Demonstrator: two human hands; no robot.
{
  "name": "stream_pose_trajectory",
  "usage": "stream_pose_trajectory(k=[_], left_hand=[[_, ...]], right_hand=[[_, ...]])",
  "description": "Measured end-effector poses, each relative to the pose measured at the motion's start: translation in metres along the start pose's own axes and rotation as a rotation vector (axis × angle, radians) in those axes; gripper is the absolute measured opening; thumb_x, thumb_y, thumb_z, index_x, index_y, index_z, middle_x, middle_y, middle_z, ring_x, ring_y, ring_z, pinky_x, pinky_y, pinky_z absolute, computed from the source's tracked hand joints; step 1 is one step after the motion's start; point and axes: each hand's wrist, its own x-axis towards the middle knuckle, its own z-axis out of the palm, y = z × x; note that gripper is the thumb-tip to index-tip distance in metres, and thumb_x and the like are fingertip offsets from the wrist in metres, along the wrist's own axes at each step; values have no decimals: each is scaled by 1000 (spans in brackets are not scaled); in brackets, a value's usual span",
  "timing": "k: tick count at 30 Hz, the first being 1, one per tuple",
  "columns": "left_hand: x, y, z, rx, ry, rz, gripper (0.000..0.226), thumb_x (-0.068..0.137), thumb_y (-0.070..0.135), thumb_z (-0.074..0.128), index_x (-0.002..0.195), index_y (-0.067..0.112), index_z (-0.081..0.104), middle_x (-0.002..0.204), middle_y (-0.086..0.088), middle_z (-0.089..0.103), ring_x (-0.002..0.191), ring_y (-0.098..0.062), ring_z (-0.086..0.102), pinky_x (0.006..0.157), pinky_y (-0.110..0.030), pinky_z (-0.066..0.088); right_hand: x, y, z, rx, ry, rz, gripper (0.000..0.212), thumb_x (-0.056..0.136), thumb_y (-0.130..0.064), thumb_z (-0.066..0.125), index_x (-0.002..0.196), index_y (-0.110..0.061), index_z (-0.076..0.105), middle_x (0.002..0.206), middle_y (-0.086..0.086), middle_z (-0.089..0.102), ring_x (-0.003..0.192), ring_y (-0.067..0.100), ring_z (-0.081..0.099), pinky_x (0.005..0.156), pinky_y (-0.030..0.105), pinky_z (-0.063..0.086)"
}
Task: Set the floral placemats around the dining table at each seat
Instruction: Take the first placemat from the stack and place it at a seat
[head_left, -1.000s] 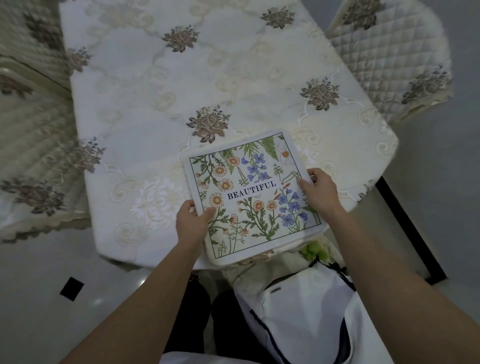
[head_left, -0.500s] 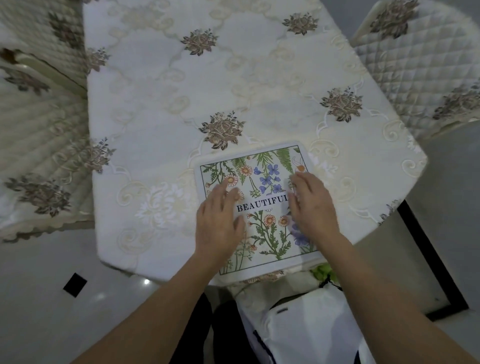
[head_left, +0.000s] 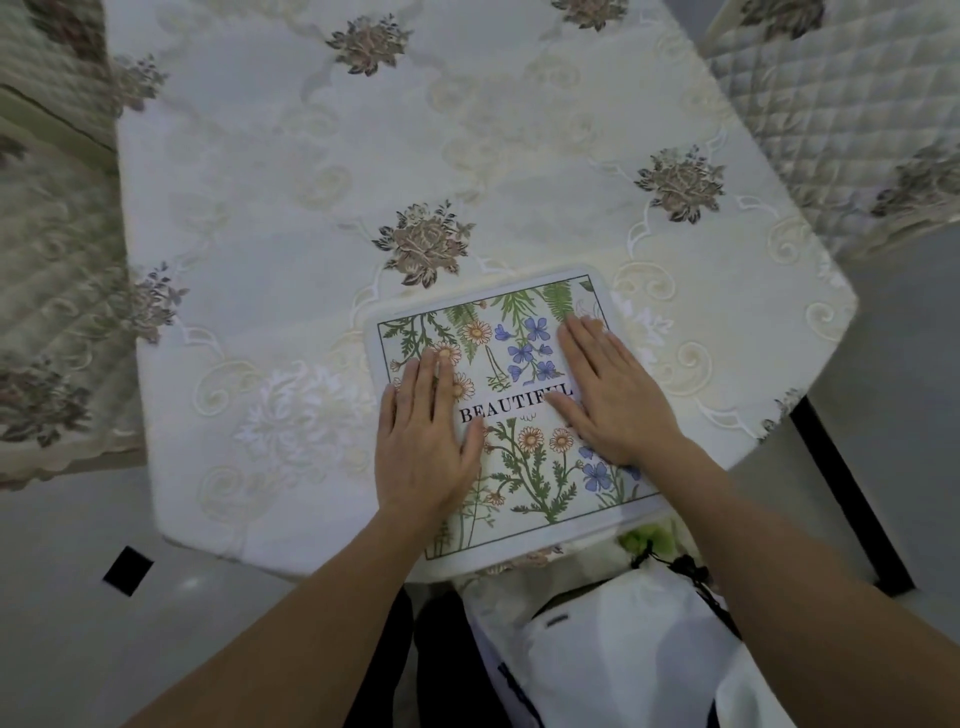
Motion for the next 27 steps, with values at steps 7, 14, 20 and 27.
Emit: stream_pose_trajectory(k=[7, 14, 20, 27], left_hand=[[1, -7, -16, 2, -81, 37, 74, 99, 58, 21, 159, 18, 5, 167, -4, -2, 154, -20, -3, 125, -42, 4], [-5, -32, -77, 59, -186, 66, 75, 96, 61, 28, 159, 25, 8, 167, -3, 7, 154, -24, 5, 124, -49, 10], [4, -49, -140, 75, -109, 172, 77, 92, 66, 33, 157, 29, 17, 166, -3, 18, 153, -26, 13, 123, -49, 11], [29, -42, -194, 76, 124, 355, 72, 88, 64, 40, 149, 25, 39, 152, -5, 47, 141, -29, 41, 115, -51, 32]], right_hand=[[0, -1, -21, 28, -47, 35, 75, 102, -59, 16, 160, -14, 6, 169, 5, 5, 155, 19, -1, 125, 34, 3], [-10, -39, -76, 38, 73, 164, 57, 102, -42, 42, 151, -13, 37, 157, 14, 38, 146, 31, 33, 119, 41, 24], [-17, -75, -125, -41, 296, 164, 49, 88, -21, 71, 132, -2, 59, 132, 23, 62, 127, 41, 55, 102, 53, 46], [-22, -120, -166, -48, 451, 222, 49, 93, -35, 52, 133, -7, 59, 134, 18, 61, 126, 38, 55, 100, 51, 47]])
